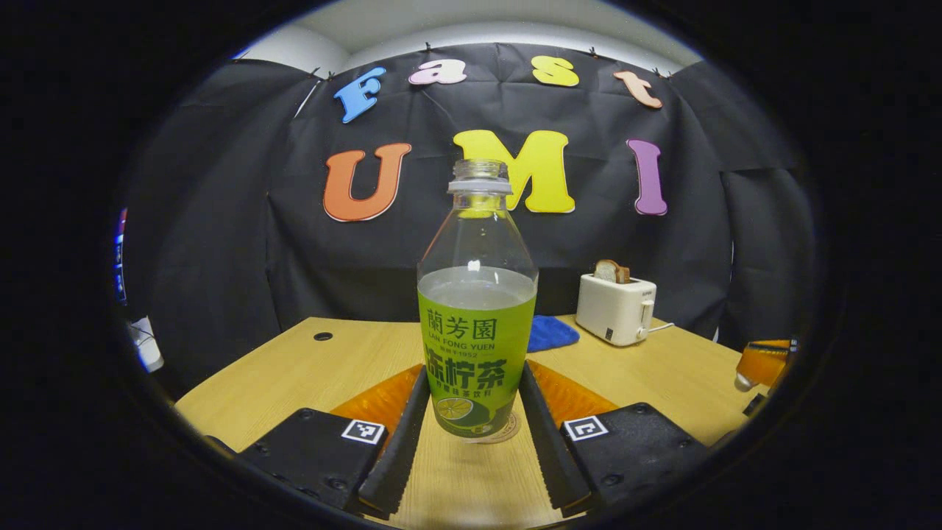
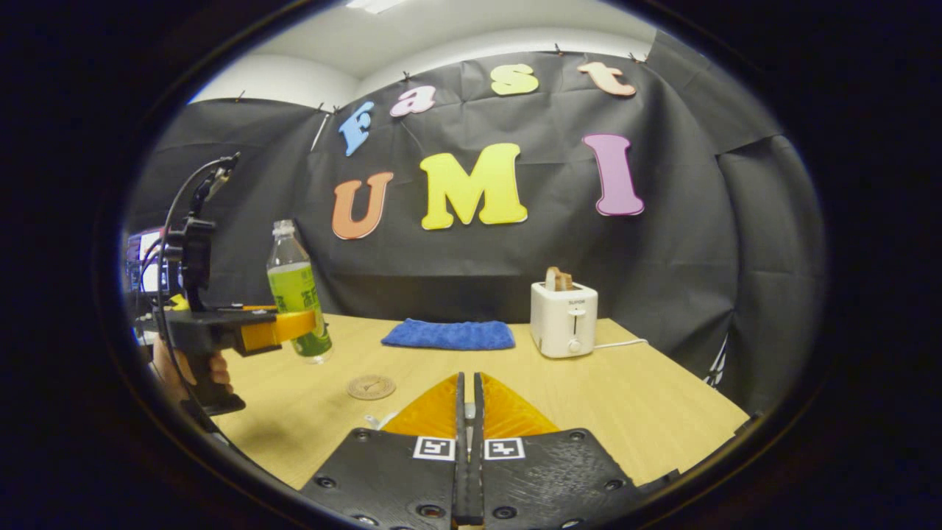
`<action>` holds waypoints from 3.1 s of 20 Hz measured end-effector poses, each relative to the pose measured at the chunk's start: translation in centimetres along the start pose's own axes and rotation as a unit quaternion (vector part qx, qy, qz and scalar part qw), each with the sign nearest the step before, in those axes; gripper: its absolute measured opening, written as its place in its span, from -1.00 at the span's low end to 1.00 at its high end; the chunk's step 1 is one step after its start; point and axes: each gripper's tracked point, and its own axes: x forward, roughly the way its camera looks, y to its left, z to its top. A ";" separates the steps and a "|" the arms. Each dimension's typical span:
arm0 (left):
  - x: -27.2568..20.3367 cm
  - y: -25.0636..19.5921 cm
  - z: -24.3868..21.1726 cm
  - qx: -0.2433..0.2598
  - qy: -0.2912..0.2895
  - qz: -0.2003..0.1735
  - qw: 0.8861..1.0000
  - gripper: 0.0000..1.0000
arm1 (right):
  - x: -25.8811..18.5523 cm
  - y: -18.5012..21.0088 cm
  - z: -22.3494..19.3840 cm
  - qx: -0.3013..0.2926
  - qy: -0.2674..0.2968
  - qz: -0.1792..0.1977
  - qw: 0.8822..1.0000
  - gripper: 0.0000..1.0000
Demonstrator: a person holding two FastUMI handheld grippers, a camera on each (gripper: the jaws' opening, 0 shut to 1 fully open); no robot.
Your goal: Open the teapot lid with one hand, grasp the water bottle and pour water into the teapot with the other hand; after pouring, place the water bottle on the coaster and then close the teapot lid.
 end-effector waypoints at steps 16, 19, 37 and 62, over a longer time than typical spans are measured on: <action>9.0 -0.5 -6.7 -0.004 0.058 -0.013 0.998 0.51 | 4.1 -1.7 -4.0 0.003 0.047 -0.014 0.999 -1.00; 9.2 -0.6 -7.4 -0.006 0.065 -0.011 0.998 0.53 | 4.4 -1.6 -4.4 0.003 0.052 -0.010 0.999 -1.00; 5.6 1.6 -7.8 0.006 0.073 0.021 0.997 0.94 | 4.4 0.9 -2.6 -0.003 0.024 0.016 1.000 -1.00; -7.3 8.3 -3.9 0.009 0.011 0.107 0.994 0.92 | 8.0 7.8 -6.3 -0.041 0.033 0.089 0.995 -1.00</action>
